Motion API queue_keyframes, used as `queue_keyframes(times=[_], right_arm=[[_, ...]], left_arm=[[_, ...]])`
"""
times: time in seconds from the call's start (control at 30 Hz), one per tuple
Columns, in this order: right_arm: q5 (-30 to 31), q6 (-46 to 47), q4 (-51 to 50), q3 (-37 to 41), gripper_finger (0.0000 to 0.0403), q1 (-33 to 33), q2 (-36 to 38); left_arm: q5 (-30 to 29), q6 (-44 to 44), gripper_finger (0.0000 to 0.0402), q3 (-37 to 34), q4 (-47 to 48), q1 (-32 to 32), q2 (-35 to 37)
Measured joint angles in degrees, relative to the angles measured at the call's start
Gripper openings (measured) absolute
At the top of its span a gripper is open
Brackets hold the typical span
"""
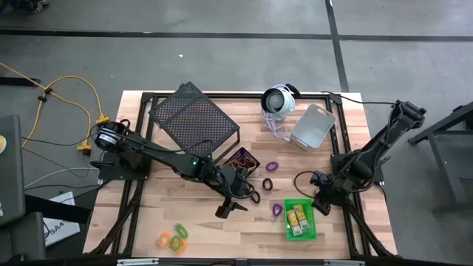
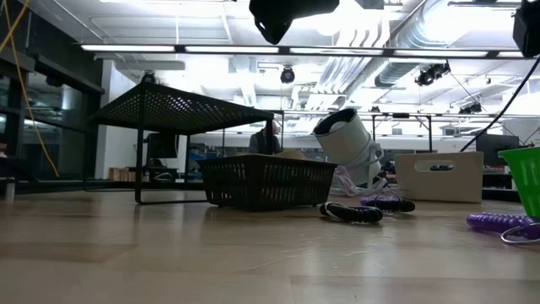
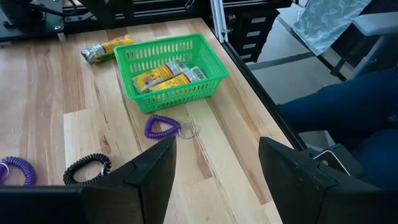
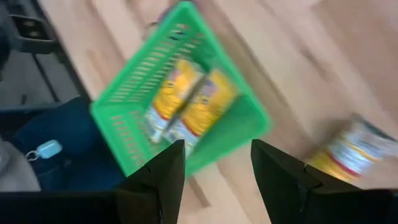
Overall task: Pick & Place Office Desk Supplies
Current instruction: Put the crayon box into the green bin
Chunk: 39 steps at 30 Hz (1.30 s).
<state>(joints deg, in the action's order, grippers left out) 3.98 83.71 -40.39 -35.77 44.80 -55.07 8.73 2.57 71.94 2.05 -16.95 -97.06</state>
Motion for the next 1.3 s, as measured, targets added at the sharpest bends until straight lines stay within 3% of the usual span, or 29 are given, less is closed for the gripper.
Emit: queue_keyframes(times=[0.3,0.87,1.0,1.3], right_arm=[[0.14,10.56,-13.64,-0.01,0.0171,0.00,4.41],[-7.97,19.03,-15.07,-0.01,0.0171,0.66,4.79],[-6.82,15.74,-15.78,0.00,0.0171,0.59,4.82],[-0.44,27.48,-16.71,0.00,0.0171,5.67,5.40]], left_arm=[[0.00,0.00,0.0223,0.00,0.02,0.00,0.00],[0.00,0.00,0.0223,0.00,0.02,0.00,0.00],[0.00,0.00,0.0223,0.00,0.02,0.00,0.00],[0.00,0.00,0.0223,0.00,0.02,0.00,-0.02]])
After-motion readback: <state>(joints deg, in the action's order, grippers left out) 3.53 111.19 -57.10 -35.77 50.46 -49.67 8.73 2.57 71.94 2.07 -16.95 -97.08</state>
